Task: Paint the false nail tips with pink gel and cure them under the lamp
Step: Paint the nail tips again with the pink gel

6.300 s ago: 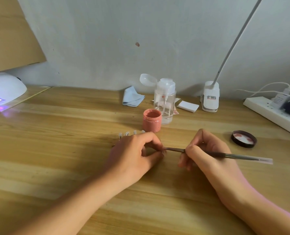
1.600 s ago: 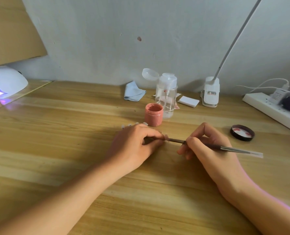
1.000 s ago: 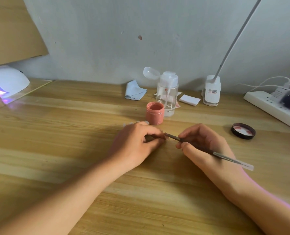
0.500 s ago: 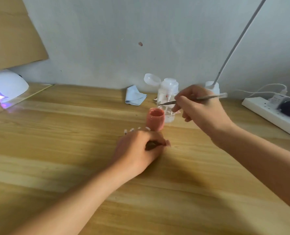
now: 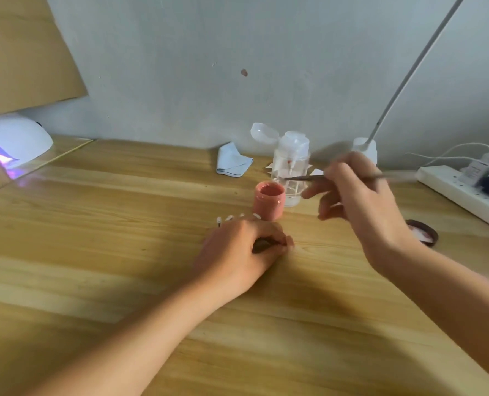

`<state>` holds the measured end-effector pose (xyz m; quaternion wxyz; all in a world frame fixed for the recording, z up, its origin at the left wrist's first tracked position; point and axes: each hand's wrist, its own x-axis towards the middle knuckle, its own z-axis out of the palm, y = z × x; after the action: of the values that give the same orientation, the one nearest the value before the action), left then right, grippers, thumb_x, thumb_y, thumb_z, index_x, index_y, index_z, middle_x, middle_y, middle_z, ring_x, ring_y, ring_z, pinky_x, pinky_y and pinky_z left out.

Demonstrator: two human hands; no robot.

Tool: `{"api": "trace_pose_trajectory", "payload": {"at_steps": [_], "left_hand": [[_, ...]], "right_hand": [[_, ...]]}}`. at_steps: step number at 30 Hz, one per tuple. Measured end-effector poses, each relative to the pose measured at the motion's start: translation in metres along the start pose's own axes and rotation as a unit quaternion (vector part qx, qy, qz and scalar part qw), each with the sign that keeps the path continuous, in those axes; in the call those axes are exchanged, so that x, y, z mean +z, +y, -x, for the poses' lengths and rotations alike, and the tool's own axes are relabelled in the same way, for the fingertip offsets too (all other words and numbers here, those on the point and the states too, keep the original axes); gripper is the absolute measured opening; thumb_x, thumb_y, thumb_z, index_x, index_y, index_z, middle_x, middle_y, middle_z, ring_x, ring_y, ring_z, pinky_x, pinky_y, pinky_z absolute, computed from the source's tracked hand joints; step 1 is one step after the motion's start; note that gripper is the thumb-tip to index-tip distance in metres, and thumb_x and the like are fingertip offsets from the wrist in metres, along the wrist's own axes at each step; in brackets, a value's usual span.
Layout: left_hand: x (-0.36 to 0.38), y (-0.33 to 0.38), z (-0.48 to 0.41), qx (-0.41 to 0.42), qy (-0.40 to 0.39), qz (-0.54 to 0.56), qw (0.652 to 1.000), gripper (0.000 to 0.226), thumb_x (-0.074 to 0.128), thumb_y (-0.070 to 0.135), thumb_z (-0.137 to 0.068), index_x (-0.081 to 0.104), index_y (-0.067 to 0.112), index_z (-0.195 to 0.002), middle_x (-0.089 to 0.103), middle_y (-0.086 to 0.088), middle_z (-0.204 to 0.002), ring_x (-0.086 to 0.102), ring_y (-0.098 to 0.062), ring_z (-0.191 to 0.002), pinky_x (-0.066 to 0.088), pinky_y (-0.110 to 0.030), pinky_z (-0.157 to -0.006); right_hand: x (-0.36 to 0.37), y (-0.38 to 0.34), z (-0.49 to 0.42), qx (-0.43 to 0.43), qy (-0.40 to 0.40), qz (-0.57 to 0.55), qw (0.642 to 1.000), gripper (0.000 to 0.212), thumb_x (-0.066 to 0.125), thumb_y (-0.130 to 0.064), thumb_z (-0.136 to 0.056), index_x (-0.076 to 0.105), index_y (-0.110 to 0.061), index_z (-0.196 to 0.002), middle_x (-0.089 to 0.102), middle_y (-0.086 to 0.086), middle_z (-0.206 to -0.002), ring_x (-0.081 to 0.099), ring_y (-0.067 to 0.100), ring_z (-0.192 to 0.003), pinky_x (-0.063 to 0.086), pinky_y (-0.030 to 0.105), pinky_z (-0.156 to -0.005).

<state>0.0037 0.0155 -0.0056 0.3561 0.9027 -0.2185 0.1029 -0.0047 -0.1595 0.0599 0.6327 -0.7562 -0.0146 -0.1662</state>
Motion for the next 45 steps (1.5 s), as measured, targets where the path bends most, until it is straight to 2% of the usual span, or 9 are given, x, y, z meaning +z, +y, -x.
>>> {"api": "trace_pose_trajectory", "payload": {"at_steps": [3, 6, 10, 14, 23, 27, 29, 34, 45], "left_hand": [[0.0, 0.001, 0.0, 0.005, -0.001, 0.001, 1.0, 0.01, 0.072, 0.039, -0.084, 0.072, 0.048, -0.089, 0.059, 0.025, -0.079, 0.052, 0.003, -0.078, 0.032, -0.019, -0.075], [0.001, 0.001, 0.0, 0.013, -0.005, 0.003, 1.0, 0.01, 0.071, 0.04, -0.085, 0.074, 0.043, -0.094, 0.052, 0.021, -0.074, 0.047, 0.003, -0.065, 0.032, -0.028, -0.064], [0.001, 0.002, 0.0, 0.02, -0.013, -0.011, 1.0, 0.011, 0.069, 0.041, -0.087, 0.075, 0.041, -0.095, 0.051, 0.016, -0.074, 0.044, -0.003, -0.062, 0.041, -0.033, -0.067], [0.0, 0.002, 0.001, 0.012, -0.01, -0.004, 1.0, 0.01, 0.07, 0.041, -0.086, 0.075, 0.043, -0.094, 0.052, 0.016, -0.074, 0.045, -0.003, -0.06, 0.045, -0.033, -0.074], [-0.001, 0.003, 0.001, 0.009, -0.012, 0.004, 1.0, 0.011, 0.07, 0.039, -0.086, 0.076, 0.041, -0.096, 0.057, 0.014, -0.08, 0.047, -0.005, -0.061, 0.04, -0.029, -0.062], [-0.001, 0.003, 0.002, 0.006, -0.009, 0.015, 1.0, 0.012, 0.069, 0.042, -0.085, 0.076, 0.042, -0.095, 0.055, 0.019, -0.076, 0.047, -0.005, -0.06, 0.037, -0.028, -0.06], [-0.001, 0.002, 0.002, 0.005, -0.008, 0.019, 1.0, 0.013, 0.069, 0.043, -0.085, 0.076, 0.042, -0.095, 0.054, 0.02, -0.075, 0.047, -0.006, -0.059, 0.036, -0.029, -0.061], [0.0, 0.001, 0.001, -0.003, -0.014, 0.031, 0.999, 0.012, 0.07, 0.042, -0.085, 0.076, 0.045, -0.095, 0.053, 0.03, -0.079, 0.046, -0.006, -0.058, 0.047, -0.033, -0.074], [0.0, 0.001, 0.001, 0.005, -0.012, 0.036, 0.999, 0.012, 0.071, 0.041, -0.083, 0.075, 0.049, -0.091, 0.057, 0.031, -0.071, 0.045, -0.007, -0.054, 0.038, -0.03, -0.059]], "right_hand": [[-0.015, 0.015, 0.046, -0.01, -0.045, -0.054, 0.997, 0.012, 0.046, -0.007, -0.099, 0.057, -0.009, -0.097, 0.075, 0.01, -0.087, 0.064, 0.018, -0.073, 0.056, 0.027, -0.07], [-0.021, 0.028, 0.065, 0.0, -0.07, -0.047, 0.996, 0.01, 0.053, -0.001, -0.094, 0.058, -0.008, -0.088, 0.072, 0.01, -0.074, 0.058, 0.013, -0.067, 0.049, 0.022, -0.065], [-0.019, 0.031, 0.064, -0.005, -0.082, -0.041, 0.996, 0.009, 0.057, 0.003, -0.09, 0.052, -0.004, -0.088, 0.07, 0.011, -0.068, 0.054, 0.012, -0.059, 0.047, 0.02, -0.06], [-0.019, 0.031, 0.066, -0.015, -0.08, -0.025, 0.996, 0.01, 0.06, -0.011, -0.083, 0.053, -0.005, -0.083, 0.072, 0.01, -0.072, 0.056, 0.012, -0.061, 0.047, 0.029, -0.063], [-0.017, 0.029, 0.066, -0.005, -0.086, 0.013, 0.996, 0.008, 0.057, -0.001, -0.087, 0.054, -0.006, -0.082, 0.074, 0.007, -0.073, 0.056, 0.011, -0.057, 0.047, 0.029, -0.06], [-0.017, 0.026, 0.068, -0.004, -0.072, 0.005, 0.997, 0.011, 0.063, -0.011, -0.079, 0.054, -0.005, -0.08, 0.071, 0.008, -0.068, 0.059, 0.025, -0.063, 0.046, 0.038, -0.066], [-0.017, 0.025, 0.068, -0.003, -0.07, 0.005, 0.998, 0.011, 0.06, -0.015, -0.077, 0.054, -0.005, -0.079, 0.07, 0.007, -0.066, 0.06, 0.033, -0.068, 0.046, 0.034, -0.066], [-0.018, 0.025, 0.067, 0.003, -0.076, 0.016, 0.997, 0.011, 0.062, -0.011, -0.081, 0.054, -0.005, -0.079, 0.07, 0.008, -0.066, 0.056, 0.009, -0.056, 0.043, 0.019, -0.056], [-0.018, 0.027, 0.067, -0.011, -0.075, 0.029, 0.997, 0.003, 0.058, -0.002, -0.081, 0.055, -0.003, -0.08, 0.07, 0.008, -0.065, 0.059, 0.006, -0.058, 0.043, 0.017, -0.054]]}}
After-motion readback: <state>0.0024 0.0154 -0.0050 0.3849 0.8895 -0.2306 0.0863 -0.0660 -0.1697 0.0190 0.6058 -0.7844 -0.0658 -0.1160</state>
